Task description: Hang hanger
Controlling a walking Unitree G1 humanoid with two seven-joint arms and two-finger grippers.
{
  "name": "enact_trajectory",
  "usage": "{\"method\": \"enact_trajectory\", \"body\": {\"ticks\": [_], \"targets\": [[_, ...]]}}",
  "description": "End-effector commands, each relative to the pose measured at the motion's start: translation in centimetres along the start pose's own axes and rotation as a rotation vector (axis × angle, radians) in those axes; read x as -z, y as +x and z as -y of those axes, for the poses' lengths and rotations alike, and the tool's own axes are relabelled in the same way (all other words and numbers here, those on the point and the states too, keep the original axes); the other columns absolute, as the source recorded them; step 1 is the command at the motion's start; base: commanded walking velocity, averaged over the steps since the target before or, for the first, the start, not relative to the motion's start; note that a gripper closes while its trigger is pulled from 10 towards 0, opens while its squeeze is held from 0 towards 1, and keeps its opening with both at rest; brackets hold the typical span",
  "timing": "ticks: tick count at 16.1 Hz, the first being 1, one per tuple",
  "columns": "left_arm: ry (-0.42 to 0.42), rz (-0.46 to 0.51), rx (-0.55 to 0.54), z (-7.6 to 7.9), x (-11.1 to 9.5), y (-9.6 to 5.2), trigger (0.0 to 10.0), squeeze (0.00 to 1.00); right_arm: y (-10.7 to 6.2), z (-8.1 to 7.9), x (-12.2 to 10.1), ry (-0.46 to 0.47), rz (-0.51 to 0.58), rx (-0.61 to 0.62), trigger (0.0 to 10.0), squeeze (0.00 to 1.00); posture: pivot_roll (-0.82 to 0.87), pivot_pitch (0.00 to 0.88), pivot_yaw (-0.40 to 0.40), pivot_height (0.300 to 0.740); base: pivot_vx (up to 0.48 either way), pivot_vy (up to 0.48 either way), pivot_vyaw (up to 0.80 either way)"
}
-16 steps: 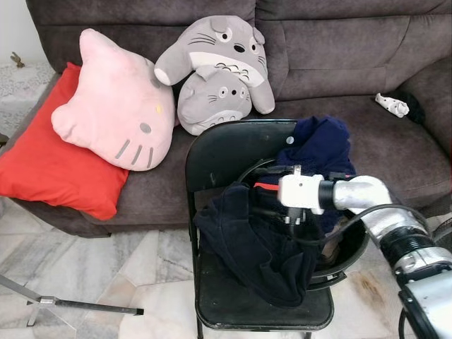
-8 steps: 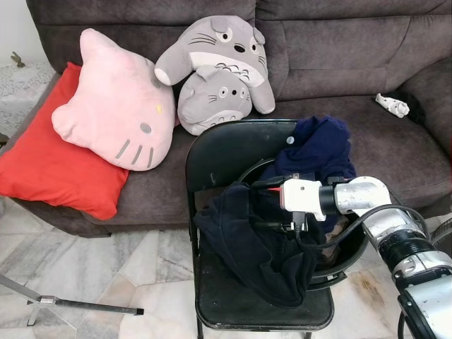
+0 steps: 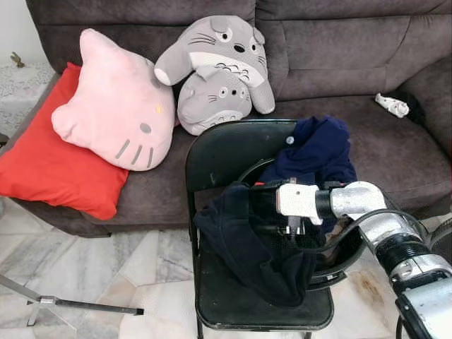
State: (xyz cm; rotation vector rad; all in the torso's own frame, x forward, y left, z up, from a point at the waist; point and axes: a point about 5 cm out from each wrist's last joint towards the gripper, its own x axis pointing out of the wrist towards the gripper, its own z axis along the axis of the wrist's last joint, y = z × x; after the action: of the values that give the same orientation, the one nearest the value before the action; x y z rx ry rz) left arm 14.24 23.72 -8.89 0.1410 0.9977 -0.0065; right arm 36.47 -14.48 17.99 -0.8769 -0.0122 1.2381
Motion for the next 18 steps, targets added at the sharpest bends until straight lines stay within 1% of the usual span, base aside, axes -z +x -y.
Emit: {"method": "enact_trajectory", "body": {"ticks": [1,4,7,10,15,18], "targets": [[-0.014,-0.046,-0.003,0.0,1.5,-0.4,10.0,0.0,0.3,-0.5,0.2,-0.006,-0.008,-0.01,10.0,0.0,-0.02,0.249,0.019,0.74,0.0,0.0,0.0],[-0.013,-0.043,-0.007,0.0,1.5,-0.3,10.0,0.0,0.5,-0.4,0.4,-0.021,-0.03,0.035,10.0,0.0,-0.01,0.255,0.017,0.74,0.0,0.0,0.0],[-0.013,-0.043,-0.008,0.0,1.4,-0.3,10.0,0.0,0.8,-0.5,0.5,0.013,-0.024,0.049,10.0,0.0,-0.01,0.257,0.016,0.74,0.0,0.0,0.0],[-0.011,-0.042,-0.009,-0.1,1.4,-0.3,10.0,0.0,1.0,-0.6,0.6,0.025,-0.017,0.063,10.0,0.0,0.0,0.261,0.016,0.74,0.0,0.0,0.0],[-0.008,-0.037,-0.013,-0.1,1.4,-0.4,10.0,0.0,1.5,-0.2,0.0,0.024,0.007,0.112,10.0,0.0,0.0,0.264,0.016,0.74,0.0,0.0,0.0],[-0.007,-0.036,-0.014,-0.1,1.4,-0.4,10.0,0.0,1.9,-0.1,-0.3,0.024,0.022,0.112,10.0,0.0,0.0,0.267,0.014,0.74,0.0,0.0,0.0]]}}
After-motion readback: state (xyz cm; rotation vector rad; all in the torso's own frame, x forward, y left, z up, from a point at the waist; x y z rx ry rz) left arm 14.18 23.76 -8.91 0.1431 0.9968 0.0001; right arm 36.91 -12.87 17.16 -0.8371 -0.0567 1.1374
